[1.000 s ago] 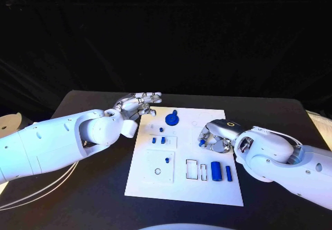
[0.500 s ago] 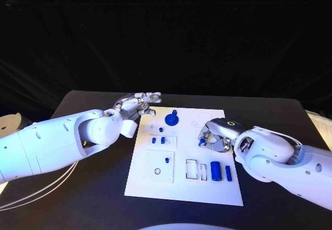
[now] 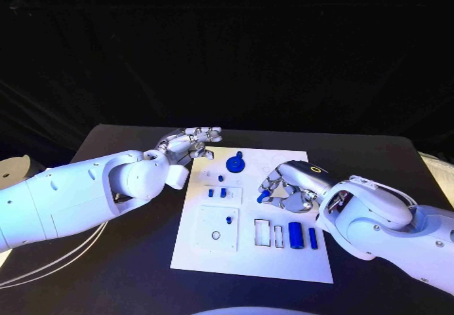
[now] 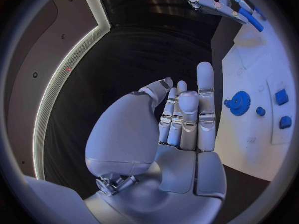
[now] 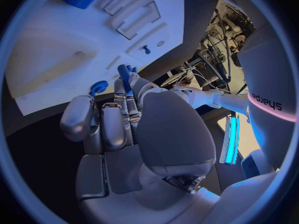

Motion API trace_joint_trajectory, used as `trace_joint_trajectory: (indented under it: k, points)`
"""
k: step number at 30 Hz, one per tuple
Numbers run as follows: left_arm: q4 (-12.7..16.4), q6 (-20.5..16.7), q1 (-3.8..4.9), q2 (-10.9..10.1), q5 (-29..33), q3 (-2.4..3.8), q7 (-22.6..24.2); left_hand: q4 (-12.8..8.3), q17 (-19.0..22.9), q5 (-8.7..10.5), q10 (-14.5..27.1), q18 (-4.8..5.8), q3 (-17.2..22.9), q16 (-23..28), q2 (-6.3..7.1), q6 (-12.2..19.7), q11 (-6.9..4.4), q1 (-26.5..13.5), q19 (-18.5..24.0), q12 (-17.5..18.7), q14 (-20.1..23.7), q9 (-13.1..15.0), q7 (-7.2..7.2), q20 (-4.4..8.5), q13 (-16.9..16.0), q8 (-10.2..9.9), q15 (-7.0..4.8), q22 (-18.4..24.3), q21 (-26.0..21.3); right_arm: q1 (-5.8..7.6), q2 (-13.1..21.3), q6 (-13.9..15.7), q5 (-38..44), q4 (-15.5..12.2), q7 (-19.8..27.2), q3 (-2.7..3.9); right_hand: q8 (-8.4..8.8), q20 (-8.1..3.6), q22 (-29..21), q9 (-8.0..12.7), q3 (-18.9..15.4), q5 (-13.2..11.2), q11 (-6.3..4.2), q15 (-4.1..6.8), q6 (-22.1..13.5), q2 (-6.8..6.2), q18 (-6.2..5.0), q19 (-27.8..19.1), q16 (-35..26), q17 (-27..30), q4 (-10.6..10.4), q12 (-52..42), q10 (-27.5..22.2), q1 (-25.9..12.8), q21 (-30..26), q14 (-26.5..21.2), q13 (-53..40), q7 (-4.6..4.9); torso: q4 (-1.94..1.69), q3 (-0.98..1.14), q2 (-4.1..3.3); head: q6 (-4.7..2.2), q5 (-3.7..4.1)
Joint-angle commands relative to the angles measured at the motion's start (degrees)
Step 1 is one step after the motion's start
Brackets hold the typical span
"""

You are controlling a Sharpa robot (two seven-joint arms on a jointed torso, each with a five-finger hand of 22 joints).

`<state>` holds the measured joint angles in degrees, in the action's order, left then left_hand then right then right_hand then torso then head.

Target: Assemble the parts on the task board

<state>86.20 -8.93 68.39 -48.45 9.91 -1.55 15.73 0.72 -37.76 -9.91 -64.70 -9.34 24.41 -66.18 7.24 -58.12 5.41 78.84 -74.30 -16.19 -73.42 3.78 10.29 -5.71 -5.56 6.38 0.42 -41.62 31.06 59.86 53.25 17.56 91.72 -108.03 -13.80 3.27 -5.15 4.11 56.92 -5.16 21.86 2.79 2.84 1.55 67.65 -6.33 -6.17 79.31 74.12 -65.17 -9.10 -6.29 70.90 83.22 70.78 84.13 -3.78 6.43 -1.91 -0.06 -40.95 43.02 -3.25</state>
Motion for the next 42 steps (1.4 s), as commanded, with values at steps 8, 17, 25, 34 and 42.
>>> trace_joint_trajectory:
  k: [8,17,25,34,42]
  points:
    - [0.2,1.1,0.01,0.4,-0.2,0.04,0.2,-0.3,0.0,-0.24,0.4,-1.01,0.0,0.1,-0.09,0.3,0.08,-0.2,0.4,-0.2,0.2,0.1,-0.07,-0.15,-0.1,-0.1,0.03,-0.1,0.3,-0.93,-6.3,-1.5,-1.0,-1.0,3.9,-0.87,0.32,0.17,0.0,0.1,1.1,0.4,0.35,0.07,-0.4,-0.02,0.04,0.2,0.3,0.0,0.3,0.6,-0.2,0.1,0.4,2.0,0.0,0.32,-0.10,-0.15,-0.06,0.67,-0.63]
    - [0.4,1.1,0.01,0.7,-0.2,0.04,0.3,-0.3,0.0,-0.24,0.4,-1.01,0.0,0.1,-0.09,0.3,0.08,-0.2,0.4,-0.2,0.2,0.1,-0.07,-0.15,-0.1,-0.1,0.03,-0.1,0.3,-2.42,-12.0,-5.6,1.1,2.9,5.1,-2.06,0.54,0.27,-0.2,0.1,1.6,0.5,0.52,-0.06,-0.6,-0.01,0.02,0.1,0.3,0.1,0.5,1.0,-0.4,0.2,0.3,2.0,0.1,0.51,-0.07,-0.19,-0.07,0.95,-1.20]
    - [0.5,1.2,0.02,0.7,-0.2,0.04,0.2,-0.3,0.0,-0.24,0.4,-1.01,0.0,0.1,-0.09,0.3,0.08,-0.2,0.4,-0.2,0.2,0.1,-0.07,-0.15,-0.1,-0.1,0.03,-0.1,0.3,-3.70,-14.3,-8.0,3.9,5.5,3.7,-2.24,0.60,0.30,-0.3,0.1,1.7,0.5,0.58,-0.10,-0.7,-0.05,0.01,0.1,0.3,0.2,0.5,1.1,-0.5,0.2,0.2,2.0,0.1,0.57,-0.11,-0.09,-0.02,1.32,-1.56]
    - [0.4,1.2,0.02,0.7,-0.2,0.04,0.1,-0.3,0.0,-0.24,0.4,-1.01,0.0,0.1,-0.09,0.3,0.08,-0.2,0.4,-0.2,0.2,0.1,-0.07,-0.15,-0.1,-0.1,0.03,-0.1,0.3,-3.90,-14.8,-9.4,5.7,6.6,2.4,-2.26,0.61,0.37,-0.2,0.1,1.7,0.5,0.64,-0.17,-0.6,-0.12,0.03,0.1,0.3,0.1,0.4,1.1,-0.4,-0.1,0.3,2.0,0.0,0.64,0.05,-0.05,0.00,1.31,-1.59]
    - [0.3,1.3,0.02,0.8,-0.2,0.04,0.1,-0.3,0.0,-0.24,0.4,-1.01,0.0,0.1,-0.09,0.3,0.08,-0.2,0.4,-0.2,0.2,0.1,-0.07,-0.15,-0.1,-0.1,0.03,-0.1,0.3,-4.13,-15.8,-10.7,6.9,7.3,1.4,-2.29,0.59,0.38,-0.2,0.1,1.7,0.6,0.64,-0.18,-0.6,-0.13,0.03,0.1,0.3,0.1,0.4,1.1,-0.3,-0.2,0.3,2.0,0.0,0.63,0.06,-0.04,-0.01,1.25,-1.52]
